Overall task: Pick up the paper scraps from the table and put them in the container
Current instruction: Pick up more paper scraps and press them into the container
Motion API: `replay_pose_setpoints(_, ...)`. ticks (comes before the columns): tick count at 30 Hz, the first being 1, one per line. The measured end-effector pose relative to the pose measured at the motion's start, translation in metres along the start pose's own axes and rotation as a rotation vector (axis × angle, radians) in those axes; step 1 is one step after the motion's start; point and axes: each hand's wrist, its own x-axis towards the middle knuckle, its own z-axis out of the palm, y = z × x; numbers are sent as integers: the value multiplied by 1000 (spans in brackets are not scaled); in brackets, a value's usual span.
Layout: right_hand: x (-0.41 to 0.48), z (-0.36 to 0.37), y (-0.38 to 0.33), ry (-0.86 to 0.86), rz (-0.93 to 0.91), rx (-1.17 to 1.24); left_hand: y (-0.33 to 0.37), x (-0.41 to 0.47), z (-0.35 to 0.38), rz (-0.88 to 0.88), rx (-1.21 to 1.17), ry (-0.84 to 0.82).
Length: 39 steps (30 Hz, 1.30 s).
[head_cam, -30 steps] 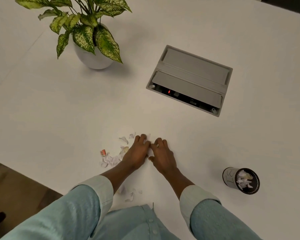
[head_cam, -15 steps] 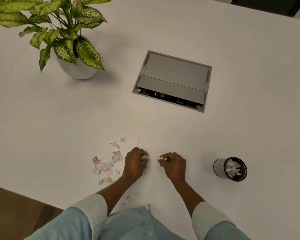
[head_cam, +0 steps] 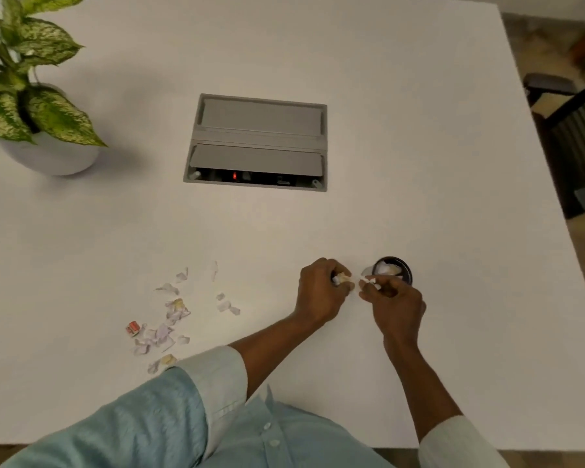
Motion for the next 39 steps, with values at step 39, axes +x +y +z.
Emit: replay_pose_setpoints(39, 23, -21, 67, -266, -480, -952, -107, -6, -11, 172, 1126, -687)
